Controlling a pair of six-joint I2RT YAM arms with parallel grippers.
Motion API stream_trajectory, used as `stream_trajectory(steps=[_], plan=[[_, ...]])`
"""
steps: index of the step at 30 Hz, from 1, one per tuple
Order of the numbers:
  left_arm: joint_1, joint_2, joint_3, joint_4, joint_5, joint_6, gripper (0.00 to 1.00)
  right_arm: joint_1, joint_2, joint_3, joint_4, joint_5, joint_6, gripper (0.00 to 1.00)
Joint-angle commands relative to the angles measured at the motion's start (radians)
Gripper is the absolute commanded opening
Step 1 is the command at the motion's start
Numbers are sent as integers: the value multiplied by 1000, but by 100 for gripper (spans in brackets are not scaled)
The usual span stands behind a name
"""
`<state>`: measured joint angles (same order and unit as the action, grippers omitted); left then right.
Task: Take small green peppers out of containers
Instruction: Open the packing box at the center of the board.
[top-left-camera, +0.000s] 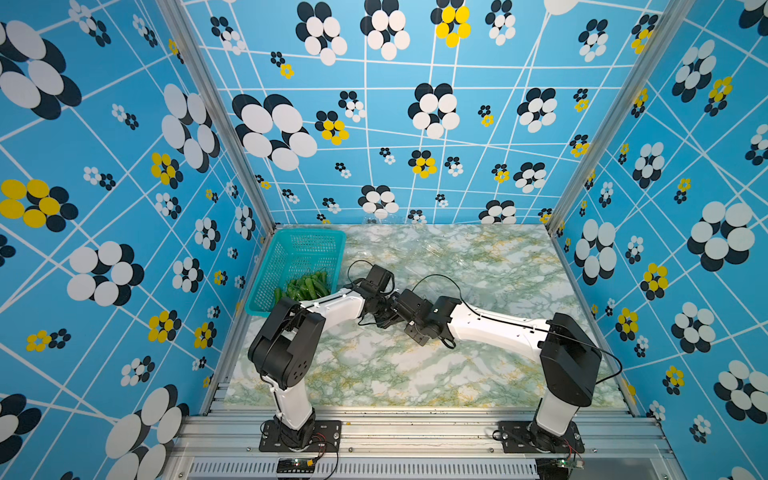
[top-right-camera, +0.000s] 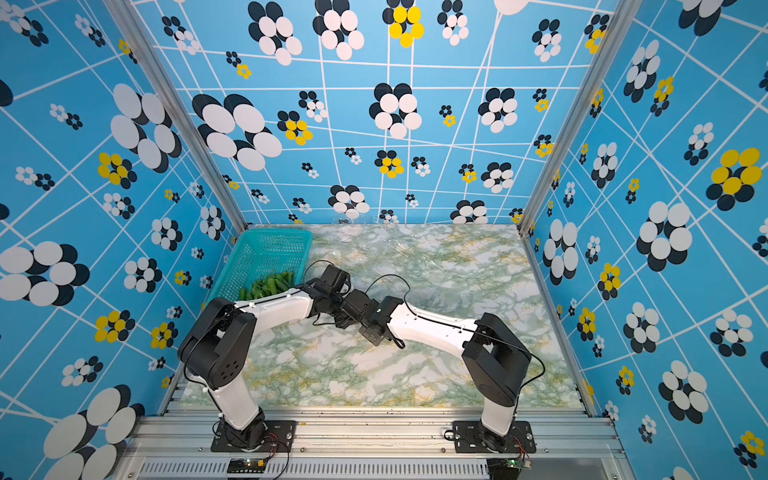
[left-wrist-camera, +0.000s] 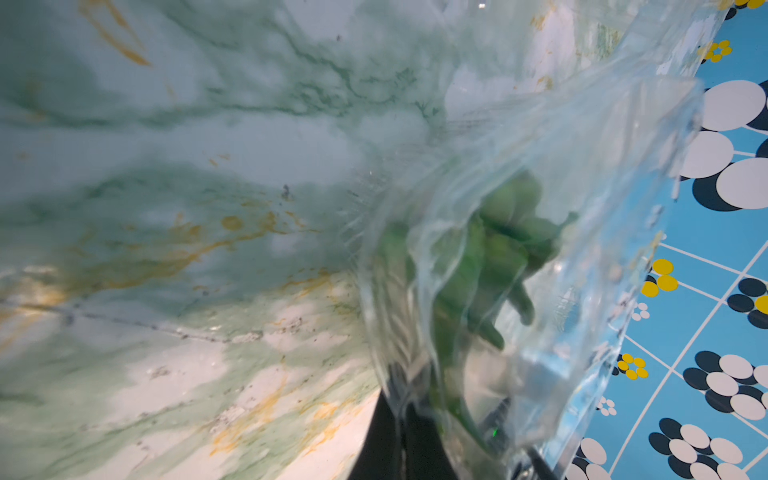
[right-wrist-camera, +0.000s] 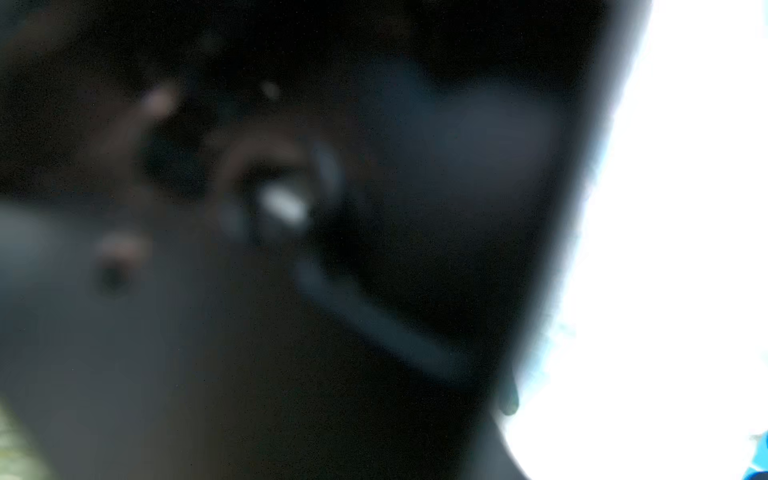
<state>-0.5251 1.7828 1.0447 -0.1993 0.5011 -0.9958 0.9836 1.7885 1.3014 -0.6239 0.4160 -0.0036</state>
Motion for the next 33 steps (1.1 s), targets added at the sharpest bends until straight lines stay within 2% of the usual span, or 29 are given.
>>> stream_trajectory(steps=[1, 3, 5, 12, 16, 26, 33], plan=[[-8, 9, -28, 8, 36, 0, 5, -3, 38, -13, 16, 102, 14, 10], [-7, 12, -32, 13, 36, 2, 5, -8, 31, -8, 18, 117, 19, 2], [-6, 17, -36, 4, 34, 9, 5, -18, 19, -6, 23, 118, 27, 0], [23, -19, -57, -46, 19, 46, 5, -66, -10, 48, 29, 133, 58, 0], [44, -51, -52, -103, -1, 81, 5, -88, 0, 101, 27, 100, 81, 0], [112, -97, -101, -168, 6, 149, 4, -111, 116, 291, -66, -25, 155, 0], [207, -192, -164, -213, 12, 188, 5, -153, 187, 409, -112, -93, 215, 0]])
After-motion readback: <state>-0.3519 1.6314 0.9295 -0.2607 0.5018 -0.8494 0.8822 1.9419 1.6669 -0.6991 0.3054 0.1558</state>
